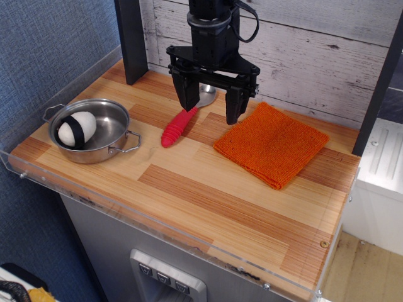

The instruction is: Move orange cloth to bottom right of table.

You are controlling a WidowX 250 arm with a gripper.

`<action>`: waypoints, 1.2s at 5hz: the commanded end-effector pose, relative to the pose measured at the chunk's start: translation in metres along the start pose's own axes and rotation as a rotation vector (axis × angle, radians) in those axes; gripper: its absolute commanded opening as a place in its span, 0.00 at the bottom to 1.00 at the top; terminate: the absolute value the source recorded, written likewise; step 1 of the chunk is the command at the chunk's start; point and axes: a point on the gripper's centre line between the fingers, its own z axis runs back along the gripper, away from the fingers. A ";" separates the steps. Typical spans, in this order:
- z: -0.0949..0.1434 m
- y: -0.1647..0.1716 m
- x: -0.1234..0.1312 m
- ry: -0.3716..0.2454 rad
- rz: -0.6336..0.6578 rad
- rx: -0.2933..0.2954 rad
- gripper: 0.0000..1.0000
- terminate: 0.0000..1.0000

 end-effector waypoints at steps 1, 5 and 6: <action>0.000 0.000 0.000 0.000 0.000 0.000 1.00 0.00; -0.050 -0.046 0.040 -0.074 -0.087 0.009 1.00 0.00; -0.055 -0.047 0.046 -0.081 -0.093 0.011 1.00 0.00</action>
